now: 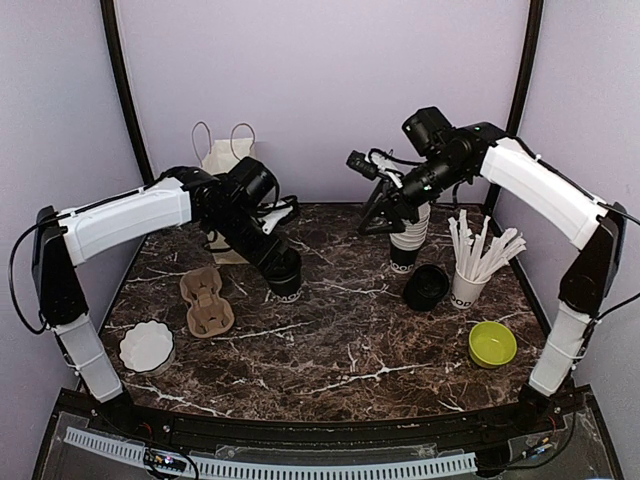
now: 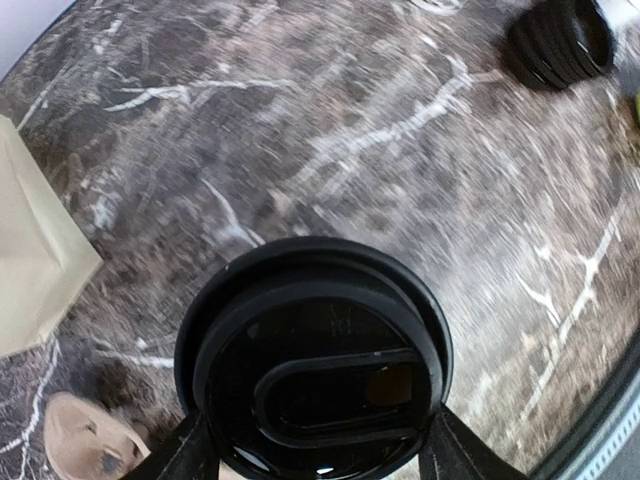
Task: Pack the takeout coffee
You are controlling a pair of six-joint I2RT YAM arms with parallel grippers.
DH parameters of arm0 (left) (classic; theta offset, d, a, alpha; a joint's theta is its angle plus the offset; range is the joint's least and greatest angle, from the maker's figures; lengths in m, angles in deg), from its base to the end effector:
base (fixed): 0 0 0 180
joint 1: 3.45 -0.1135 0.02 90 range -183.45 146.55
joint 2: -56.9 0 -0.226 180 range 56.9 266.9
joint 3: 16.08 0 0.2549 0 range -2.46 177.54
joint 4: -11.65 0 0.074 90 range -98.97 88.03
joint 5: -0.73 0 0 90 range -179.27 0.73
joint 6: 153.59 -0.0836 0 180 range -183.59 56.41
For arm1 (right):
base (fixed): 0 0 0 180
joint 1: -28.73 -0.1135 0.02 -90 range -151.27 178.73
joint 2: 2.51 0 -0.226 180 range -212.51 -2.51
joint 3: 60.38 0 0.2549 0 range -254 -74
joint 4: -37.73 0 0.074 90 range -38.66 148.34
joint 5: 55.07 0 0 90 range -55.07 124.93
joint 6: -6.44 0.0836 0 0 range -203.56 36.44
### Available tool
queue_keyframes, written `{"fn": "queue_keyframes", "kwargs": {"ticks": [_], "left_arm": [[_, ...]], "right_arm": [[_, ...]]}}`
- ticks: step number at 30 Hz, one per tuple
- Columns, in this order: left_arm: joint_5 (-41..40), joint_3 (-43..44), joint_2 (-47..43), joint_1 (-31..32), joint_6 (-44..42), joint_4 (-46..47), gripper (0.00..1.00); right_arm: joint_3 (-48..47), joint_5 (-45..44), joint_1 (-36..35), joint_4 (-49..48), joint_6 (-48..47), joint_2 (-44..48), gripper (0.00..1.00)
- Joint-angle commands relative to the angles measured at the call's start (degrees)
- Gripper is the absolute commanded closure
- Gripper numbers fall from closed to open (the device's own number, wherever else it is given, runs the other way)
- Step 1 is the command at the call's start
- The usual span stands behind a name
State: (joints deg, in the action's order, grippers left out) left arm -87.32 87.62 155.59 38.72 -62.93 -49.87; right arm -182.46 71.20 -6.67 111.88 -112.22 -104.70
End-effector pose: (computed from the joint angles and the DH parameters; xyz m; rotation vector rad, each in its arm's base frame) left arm 0.2909 -0.2673 0.2278 0.9304 2.4177 -0.3256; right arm 0.2893 0.2662 0.3064 -1.5081 1.9263 0.8416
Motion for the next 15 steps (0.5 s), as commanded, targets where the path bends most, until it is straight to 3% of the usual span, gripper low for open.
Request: {"fn": "queue_keyframes", "kwargs": {"ticks": [1, 15], "left_arm": [[-0.1, 7.4, 5.5, -3.6, -0.2, 2.4, 0.34], [-0.6, 31.7, 27.0, -7.3, -4.6, -0.7, 0.27]], "right_arm": [[-0.9, 3.1, 4.6, 0.5, 0.2, 5.0, 0.39], [2.8, 0.2, 11.6, -3.0, 3.6, 7.2, 0.39]]}}
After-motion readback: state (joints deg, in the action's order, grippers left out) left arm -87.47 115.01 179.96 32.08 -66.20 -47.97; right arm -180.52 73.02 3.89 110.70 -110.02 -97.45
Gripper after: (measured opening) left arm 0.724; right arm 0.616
